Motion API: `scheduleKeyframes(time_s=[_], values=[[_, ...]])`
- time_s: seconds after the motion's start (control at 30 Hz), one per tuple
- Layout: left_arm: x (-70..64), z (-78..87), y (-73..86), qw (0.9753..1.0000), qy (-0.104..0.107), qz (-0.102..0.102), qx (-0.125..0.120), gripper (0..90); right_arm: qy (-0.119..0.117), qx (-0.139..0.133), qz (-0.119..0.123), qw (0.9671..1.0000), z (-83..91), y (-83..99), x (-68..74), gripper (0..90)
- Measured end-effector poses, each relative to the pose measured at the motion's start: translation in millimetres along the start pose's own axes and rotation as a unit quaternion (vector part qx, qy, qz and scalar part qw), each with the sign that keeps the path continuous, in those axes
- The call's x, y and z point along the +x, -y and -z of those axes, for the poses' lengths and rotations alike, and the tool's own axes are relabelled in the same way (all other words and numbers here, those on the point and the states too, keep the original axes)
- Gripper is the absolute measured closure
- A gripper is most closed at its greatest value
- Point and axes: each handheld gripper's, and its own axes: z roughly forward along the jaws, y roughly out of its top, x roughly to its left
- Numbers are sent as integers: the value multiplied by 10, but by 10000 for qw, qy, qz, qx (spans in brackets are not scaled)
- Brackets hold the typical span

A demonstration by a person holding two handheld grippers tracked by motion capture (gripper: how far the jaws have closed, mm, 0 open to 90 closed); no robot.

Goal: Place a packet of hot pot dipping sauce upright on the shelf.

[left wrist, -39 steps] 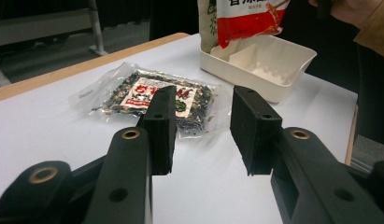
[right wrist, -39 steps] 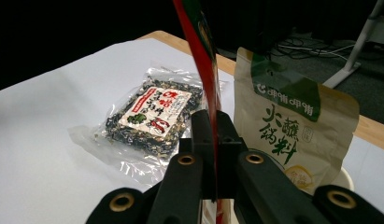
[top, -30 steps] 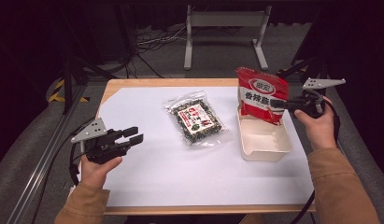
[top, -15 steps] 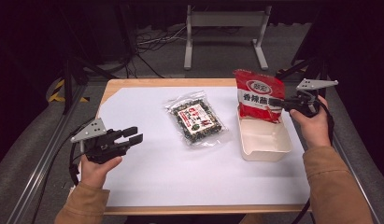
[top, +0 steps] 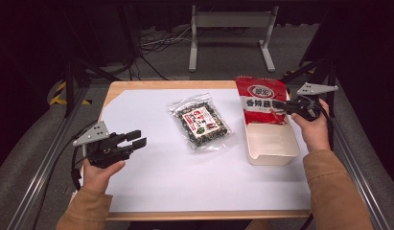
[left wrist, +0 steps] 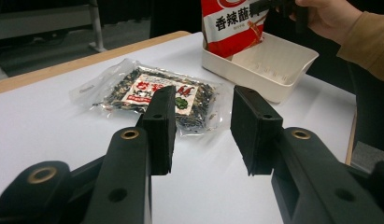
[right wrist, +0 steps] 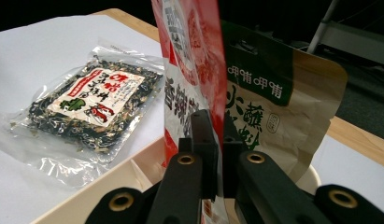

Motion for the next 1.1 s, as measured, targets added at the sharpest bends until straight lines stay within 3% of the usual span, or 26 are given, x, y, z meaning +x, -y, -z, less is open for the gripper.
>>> scheduleKeyframes(time_s=[0.17,0.33,0.57,0.67,0.77,0.87,1.1], values=[[1,1,-1,10000,-3,-5,-1,607,144,-28,114,9998,-20,41,-6,886],[4,-1,2,10000,0,-6,-7,607,329,118,441,9984,-73,93,45,884],[4,2,2,10000,9,11,-14,606,344,126,-5,9993,-60,199,26,886],[7,-4,-1,10000,1,-41,-12,605,535,423,-29,9977,-72,214,60,886],[2,-8,0,10000,-7,1,-5,604,644,530,-44,9965,-83,229,73,885],[3,-8,0,10000,-5,3,-1,603,652,646,-284,9954,-83,260,66,888],[1,-25,-2,10000,11,13,26,599,773,763,-328,9935,-95,297,89,887]])
